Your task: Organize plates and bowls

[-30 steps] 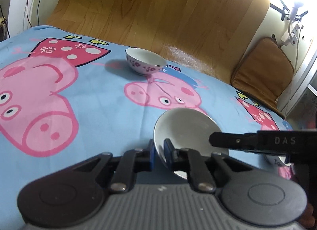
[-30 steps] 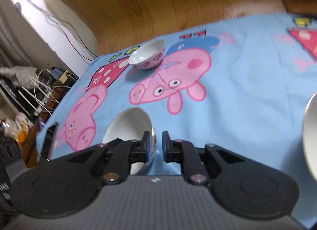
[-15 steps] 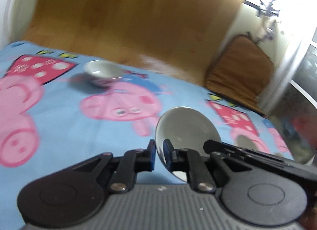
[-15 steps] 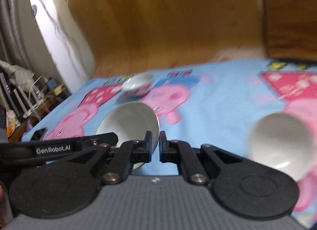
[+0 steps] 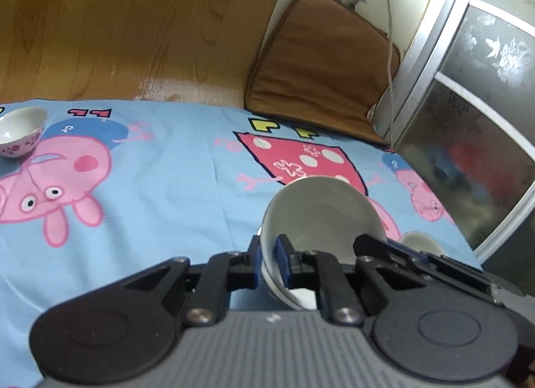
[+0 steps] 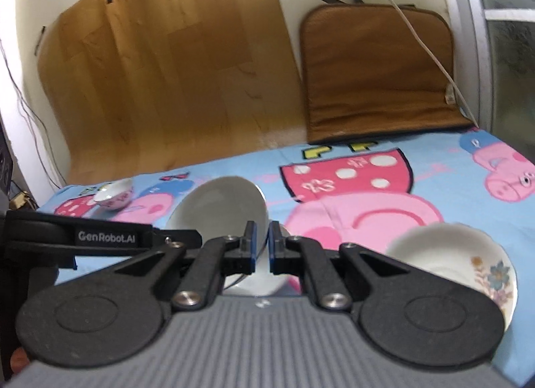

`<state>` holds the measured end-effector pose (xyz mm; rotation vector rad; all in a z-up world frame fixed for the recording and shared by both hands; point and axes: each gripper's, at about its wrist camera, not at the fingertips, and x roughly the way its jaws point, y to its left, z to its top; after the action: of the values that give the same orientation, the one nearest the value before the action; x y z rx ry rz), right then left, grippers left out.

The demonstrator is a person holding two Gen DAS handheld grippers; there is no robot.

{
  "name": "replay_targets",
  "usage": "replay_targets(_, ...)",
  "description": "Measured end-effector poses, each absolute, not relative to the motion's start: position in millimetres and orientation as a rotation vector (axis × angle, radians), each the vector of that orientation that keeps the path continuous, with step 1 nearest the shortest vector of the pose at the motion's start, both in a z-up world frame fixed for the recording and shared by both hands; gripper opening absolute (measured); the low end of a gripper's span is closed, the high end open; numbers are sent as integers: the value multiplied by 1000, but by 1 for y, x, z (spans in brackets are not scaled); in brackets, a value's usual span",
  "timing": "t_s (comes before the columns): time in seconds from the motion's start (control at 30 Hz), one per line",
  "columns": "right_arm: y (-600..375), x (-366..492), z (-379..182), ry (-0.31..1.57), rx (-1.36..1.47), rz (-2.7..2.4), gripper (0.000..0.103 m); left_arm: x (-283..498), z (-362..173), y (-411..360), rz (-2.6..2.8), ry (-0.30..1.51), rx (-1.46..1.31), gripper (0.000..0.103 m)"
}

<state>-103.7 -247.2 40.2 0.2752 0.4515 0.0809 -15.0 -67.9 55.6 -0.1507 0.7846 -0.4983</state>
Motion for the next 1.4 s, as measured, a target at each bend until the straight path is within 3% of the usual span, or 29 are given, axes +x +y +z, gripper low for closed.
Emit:
replay_targets(0.43, -246, -103, 29, 452, 271, 57, 18, -15, 54, -79, -486, 767, -87, 13)
replay_targets(0.53, -246, -104, 28, 445, 266, 47, 19, -22, 62, -79, -467, 709, -63, 30)
replay_targets(0.8, -241, -113, 40, 373, 246, 38, 22, -33, 81, -58, -444, 621, -70, 31)
replay_targets(1.0, -227, -123, 53, 311, 227, 103, 25, -38, 76, -17, -338, 578, -25, 31)
replay_targets(1.4, -156, -58, 57, 611, 404, 472, 28, -7, 27, 150, 131, 614, -52, 31)
